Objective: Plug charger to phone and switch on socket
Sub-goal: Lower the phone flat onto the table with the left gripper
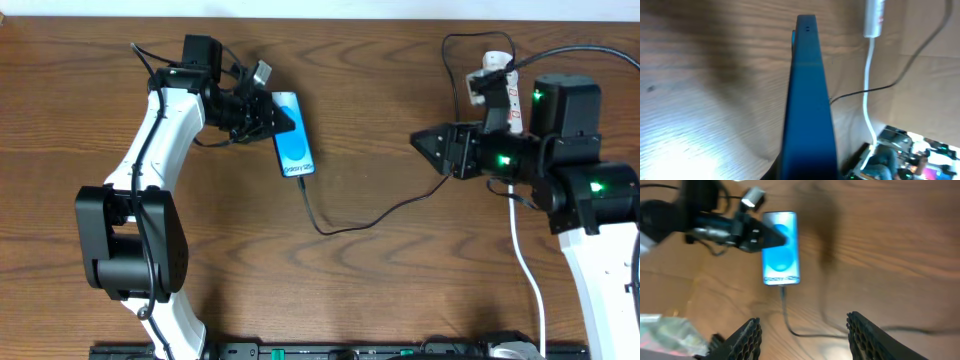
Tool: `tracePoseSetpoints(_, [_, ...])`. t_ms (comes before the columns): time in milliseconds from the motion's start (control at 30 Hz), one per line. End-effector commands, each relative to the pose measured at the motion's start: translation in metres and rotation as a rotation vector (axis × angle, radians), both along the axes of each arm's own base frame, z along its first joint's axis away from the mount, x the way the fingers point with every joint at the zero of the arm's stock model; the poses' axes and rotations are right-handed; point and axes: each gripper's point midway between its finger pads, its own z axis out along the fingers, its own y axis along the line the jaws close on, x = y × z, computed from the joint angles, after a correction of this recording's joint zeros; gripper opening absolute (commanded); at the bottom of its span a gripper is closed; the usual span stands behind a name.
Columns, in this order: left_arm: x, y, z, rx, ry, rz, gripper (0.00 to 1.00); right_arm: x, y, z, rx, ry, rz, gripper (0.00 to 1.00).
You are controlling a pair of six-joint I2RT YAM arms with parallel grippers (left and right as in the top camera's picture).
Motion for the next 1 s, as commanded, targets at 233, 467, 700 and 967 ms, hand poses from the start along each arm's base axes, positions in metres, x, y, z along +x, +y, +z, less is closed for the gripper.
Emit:
tracePoseSetpoints(233, [-0.004,0.023,-0.023,0.182,-0.019,-0.029,0.07,0.001,-0.022,-0.009,-0.110,0.001,-0.058,0.55])
tracePoseSetpoints(467, [-0.003,0.024,-0.039,0.200,0.002,-0.046,0.07,0.002,-0.026,-0.012,-0.130,0.008,-0.074,0.55])
tracePoseSetpoints(700, [0.000,0.024,-0.074,0.204,0.057,-0.061,0.07,0.001,-0.026,-0.012,-0.130,0.013,-0.074,0.56])
tracePoseSetpoints(967, [0.009,0.043,-0.093,0.340,0.040,-0.040,0.07,0.000,-0.026,-0.014,-0.130,0.021,-0.074,0.56])
